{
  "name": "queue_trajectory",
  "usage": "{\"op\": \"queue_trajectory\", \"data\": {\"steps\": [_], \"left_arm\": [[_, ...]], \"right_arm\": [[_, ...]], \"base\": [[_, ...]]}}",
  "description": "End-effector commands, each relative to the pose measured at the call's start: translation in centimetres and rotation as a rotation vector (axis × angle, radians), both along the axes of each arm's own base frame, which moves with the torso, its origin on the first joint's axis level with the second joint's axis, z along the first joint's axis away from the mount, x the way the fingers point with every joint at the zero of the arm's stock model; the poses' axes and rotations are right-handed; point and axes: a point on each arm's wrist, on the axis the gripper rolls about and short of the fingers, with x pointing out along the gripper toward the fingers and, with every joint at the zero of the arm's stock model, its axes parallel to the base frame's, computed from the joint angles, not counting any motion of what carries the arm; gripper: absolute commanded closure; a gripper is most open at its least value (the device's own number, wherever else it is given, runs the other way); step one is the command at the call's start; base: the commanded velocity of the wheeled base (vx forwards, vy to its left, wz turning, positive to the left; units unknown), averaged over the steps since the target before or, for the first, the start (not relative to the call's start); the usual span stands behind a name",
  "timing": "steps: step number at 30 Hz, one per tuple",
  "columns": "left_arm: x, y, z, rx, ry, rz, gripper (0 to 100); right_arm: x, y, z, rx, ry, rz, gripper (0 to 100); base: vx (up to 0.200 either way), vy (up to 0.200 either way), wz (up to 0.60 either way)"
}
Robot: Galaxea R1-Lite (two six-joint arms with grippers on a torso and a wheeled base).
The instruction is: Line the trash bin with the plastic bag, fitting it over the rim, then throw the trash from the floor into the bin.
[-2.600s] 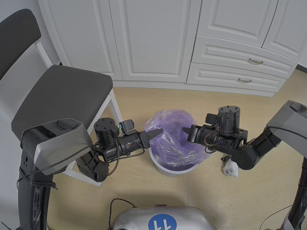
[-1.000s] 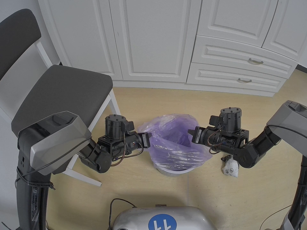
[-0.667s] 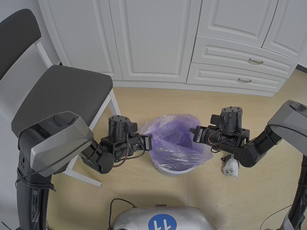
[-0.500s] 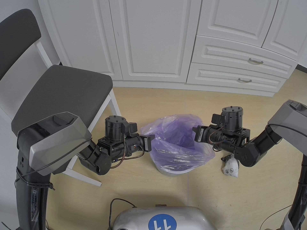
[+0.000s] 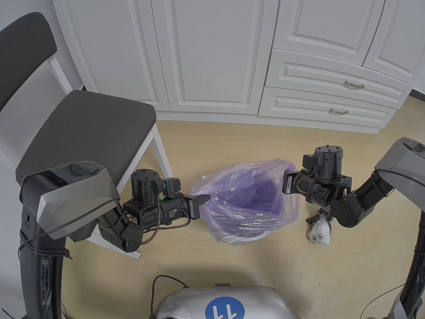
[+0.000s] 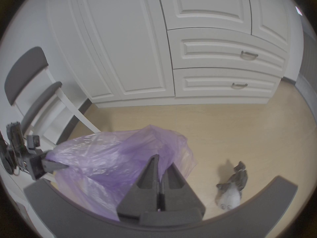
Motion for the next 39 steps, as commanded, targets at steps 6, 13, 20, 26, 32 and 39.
{"op": "queue_trajectory", "data": {"steps": [6,13,20,26,32,39], "left_arm": [[-0.7,0.4,0.5,0.003,0.017,0.002,100],[-2.6,0.6,2.0,-0.002,0.063,-0.092,100],[-1.8,0.2,-1.3,0.024,0.124,-0.091,100],[-0.7,-0.2,-2.4,0.022,0.115,-0.079,100],[-0.4,-0.2,-2.0,0.008,0.110,-0.072,100],[-0.7,0.7,0.6,-0.005,0.074,-0.052,100]], "right_arm": [[-1.9,-3.1,1.4,-0.174,0.007,-0.044,100],[-5.3,-4.4,2.4,-0.303,0.082,-0.001,100],[-3.9,-2.2,-2.9,-0.350,0.185,0.057,100],[-2.3,-1.6,-5.4,-0.335,0.140,0.050,100],[-1.7,-1.7,-5.6,-0.326,0.129,0.040,100],[-3.2,-3.5,-3.5,-0.440,0.122,-0.021,100]], "base": [[0.000,0.000,0.00],[0.000,0.000,0.00],[0.000,0.000,0.00],[0.000,0.000,0.00],[0.000,0.000,0.00],[0.000,0.000,0.00]]}}
